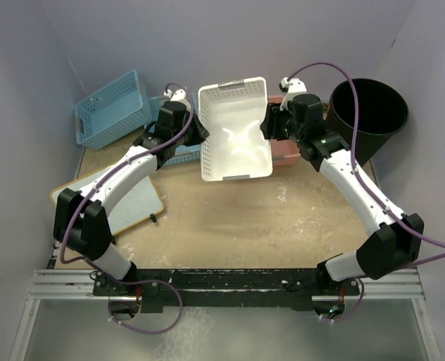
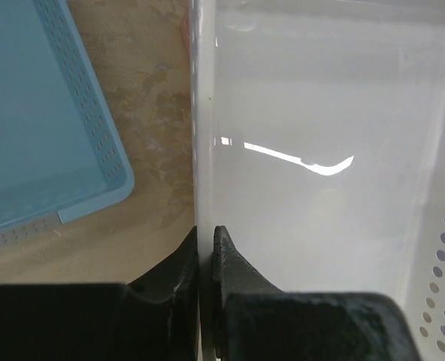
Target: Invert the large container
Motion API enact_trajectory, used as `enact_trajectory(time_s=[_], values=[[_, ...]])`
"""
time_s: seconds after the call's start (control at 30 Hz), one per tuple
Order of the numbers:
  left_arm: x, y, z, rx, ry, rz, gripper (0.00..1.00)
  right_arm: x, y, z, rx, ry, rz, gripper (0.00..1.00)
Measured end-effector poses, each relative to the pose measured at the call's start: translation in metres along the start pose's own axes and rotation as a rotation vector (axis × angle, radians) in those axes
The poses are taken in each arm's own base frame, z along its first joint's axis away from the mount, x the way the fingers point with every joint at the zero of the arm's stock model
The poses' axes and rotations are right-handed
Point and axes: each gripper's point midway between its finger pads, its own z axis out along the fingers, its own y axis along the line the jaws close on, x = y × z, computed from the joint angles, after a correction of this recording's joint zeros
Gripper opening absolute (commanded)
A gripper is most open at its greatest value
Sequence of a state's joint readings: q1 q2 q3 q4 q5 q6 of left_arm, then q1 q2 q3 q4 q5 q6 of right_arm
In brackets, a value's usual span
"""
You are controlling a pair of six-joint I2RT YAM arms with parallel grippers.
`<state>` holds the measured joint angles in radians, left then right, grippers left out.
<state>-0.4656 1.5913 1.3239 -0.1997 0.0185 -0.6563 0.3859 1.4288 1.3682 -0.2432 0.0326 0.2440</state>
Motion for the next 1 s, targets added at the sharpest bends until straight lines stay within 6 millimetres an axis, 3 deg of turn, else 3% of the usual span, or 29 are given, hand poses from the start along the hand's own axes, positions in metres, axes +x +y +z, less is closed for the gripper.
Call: enact_trajectory(time_s=[0.07, 0.13, 0.33, 0.53, 0.67, 0.83, 1.0], values=[[0.001, 0.002, 0.0, -0.009, 0.003, 0.023, 0.0, -0.001, -0.002, 0.0, 0.003, -0.003, -0.017, 0.74], [0.001, 0.006, 0.0, -0.022, 0.0, 0.05, 0.0, -0.002, -0.003, -0.001, 0.003, -0.006, -0.036, 0.77], [-0.011, 0.012, -0.006, -0.059, -0.046, 0.106, 0.0, -0.019, 0.007, -0.017, -0.058, -0.059, -0.082, 0.79], [-0.029, 0.017, -0.013, -0.116, -0.098, 0.144, 0.0, -0.053, 0.033, -0.053, -0.18, -0.187, -0.152, 0.8], [-0.041, 0.025, -0.018, -0.185, -0.13, 0.151, 0.0, -0.062, 0.054, -0.064, -0.276, -0.218, -0.177, 0.8], [-0.053, 0.03, -0.027, -0.253, -0.159, 0.111, 0.0, -0.046, 0.099, -0.06, -0.44, -0.169, -0.218, 0.8], [-0.071, 0.025, -0.034, -0.287, -0.199, 0.035, 0.0, -0.008, 0.157, -0.049, -0.603, -0.068, -0.266, 0.81]])
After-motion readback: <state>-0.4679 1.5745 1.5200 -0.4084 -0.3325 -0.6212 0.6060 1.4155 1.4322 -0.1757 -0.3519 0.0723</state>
